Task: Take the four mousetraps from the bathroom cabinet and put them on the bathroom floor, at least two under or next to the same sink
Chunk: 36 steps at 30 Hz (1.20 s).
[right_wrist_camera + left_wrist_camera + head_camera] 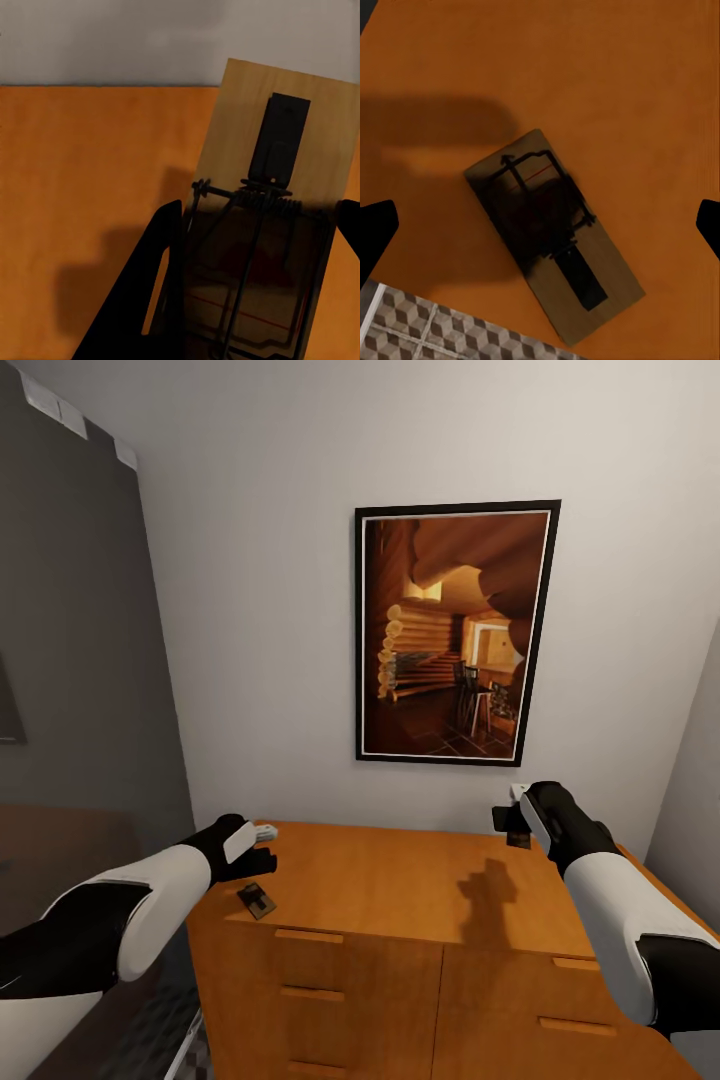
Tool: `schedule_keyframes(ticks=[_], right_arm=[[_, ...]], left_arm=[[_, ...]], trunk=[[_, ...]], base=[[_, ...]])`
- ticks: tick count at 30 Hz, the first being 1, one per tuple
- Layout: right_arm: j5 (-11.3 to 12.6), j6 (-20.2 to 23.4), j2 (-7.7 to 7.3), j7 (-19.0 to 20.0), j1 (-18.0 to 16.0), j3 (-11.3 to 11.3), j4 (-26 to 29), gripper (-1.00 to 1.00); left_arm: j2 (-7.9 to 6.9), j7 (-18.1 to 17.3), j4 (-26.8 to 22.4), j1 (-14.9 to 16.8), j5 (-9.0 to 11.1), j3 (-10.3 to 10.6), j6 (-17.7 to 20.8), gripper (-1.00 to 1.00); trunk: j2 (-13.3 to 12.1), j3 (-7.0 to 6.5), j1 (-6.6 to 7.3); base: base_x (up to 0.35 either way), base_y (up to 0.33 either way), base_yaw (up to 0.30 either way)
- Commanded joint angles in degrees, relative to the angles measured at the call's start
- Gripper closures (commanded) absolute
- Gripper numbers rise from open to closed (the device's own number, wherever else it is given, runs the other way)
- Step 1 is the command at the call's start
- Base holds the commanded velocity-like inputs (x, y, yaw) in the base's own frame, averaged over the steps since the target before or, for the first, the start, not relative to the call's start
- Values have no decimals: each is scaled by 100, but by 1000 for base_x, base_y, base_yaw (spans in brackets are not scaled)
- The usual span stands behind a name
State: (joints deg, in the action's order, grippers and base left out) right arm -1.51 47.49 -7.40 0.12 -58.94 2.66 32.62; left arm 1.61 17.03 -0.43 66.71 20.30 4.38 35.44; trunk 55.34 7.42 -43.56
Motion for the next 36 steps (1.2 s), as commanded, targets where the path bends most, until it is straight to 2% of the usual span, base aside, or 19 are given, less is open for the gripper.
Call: schedule_keyframes(ticks=[1,29,31,34,36], right_arm=[[-7,25,2,3,-4,15,7,100],[-7,24,2,6,-4,16,7,100],[-93,-33,-64,14,-4,23,-58,100],[-221,-29,-67,7,-4,23,-154,100],[-204,-24,-34,-3,-4,23,-139,100]], left_arm=[[4,29,-7,5,60,45,22,-100],[15,11,-18,7,62,46,23,-100],[41,-27,-84,-59,130,52,88,-100],[44,-33,-180,-156,230,51,184,-100],[49,-43,-243,-221,214,49,248,-100]], trunk=[[7,9,-1],[7,9,-1],[7,9,-1],[7,9,-1],[7,9,-1]], base=[[0,0,0],[0,0,0],[0,0,0],[0,0,0],[0,0,0]])
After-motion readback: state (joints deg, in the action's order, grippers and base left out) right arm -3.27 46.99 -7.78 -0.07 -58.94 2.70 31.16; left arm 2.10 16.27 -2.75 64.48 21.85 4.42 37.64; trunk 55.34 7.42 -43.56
